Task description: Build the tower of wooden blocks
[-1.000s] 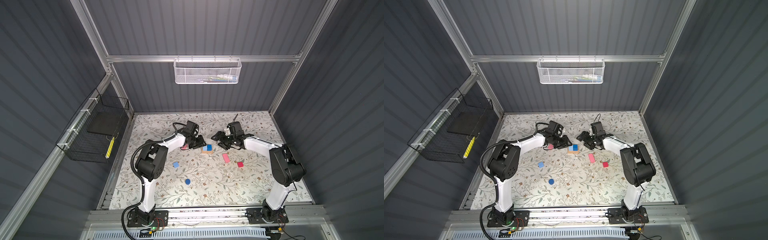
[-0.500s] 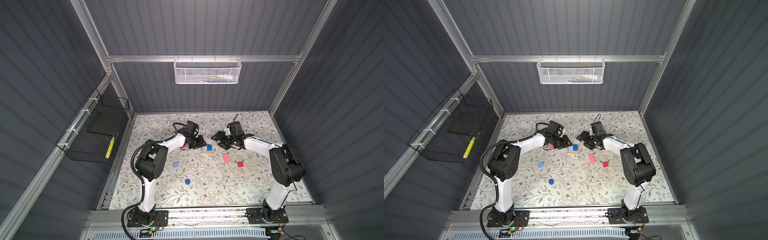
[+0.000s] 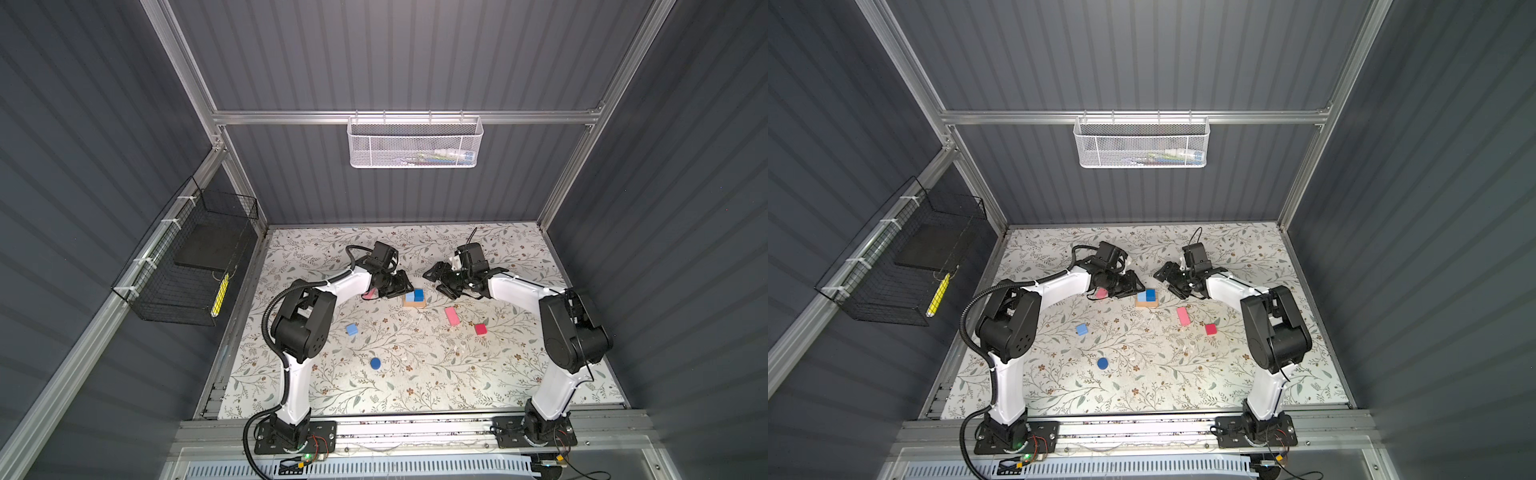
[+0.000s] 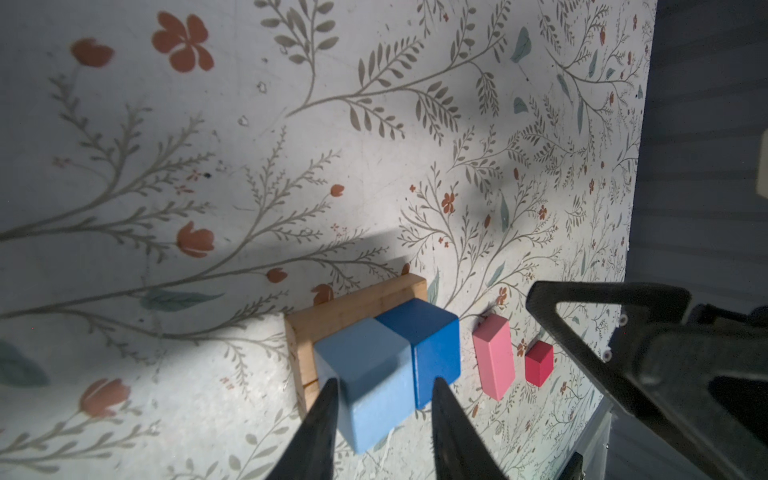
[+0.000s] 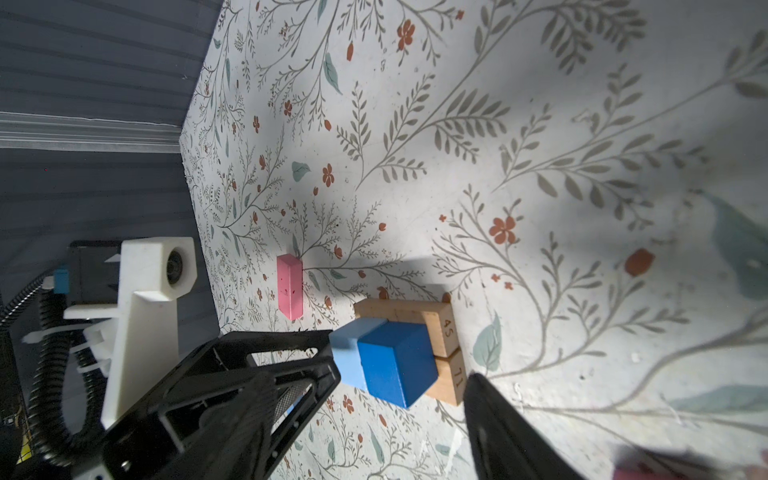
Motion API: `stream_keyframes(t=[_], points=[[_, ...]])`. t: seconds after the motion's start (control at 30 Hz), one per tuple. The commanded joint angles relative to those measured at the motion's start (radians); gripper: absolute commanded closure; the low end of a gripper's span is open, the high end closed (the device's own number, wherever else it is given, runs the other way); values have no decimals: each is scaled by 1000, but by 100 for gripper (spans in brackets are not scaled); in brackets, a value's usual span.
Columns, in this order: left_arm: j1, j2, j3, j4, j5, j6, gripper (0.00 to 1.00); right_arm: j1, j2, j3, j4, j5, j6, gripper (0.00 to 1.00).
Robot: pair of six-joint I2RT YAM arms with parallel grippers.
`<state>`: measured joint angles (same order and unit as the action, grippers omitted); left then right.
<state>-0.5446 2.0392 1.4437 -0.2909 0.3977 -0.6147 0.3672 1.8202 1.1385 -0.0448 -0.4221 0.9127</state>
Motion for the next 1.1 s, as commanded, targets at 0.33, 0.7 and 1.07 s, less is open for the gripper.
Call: stream_keyframes(t=[0.33, 0.7, 1.07], points=[[-7, 19, 34, -5, 17, -8, 62, -2, -21, -16, 13, -1, 2, 26], [-7, -7, 40, -54, -40, 6, 48, -3, -33, -22, 15, -4, 6, 26], [-3, -102, 71, -187, -190, 65, 39, -3, -86, -38, 17, -7, 23, 25]])
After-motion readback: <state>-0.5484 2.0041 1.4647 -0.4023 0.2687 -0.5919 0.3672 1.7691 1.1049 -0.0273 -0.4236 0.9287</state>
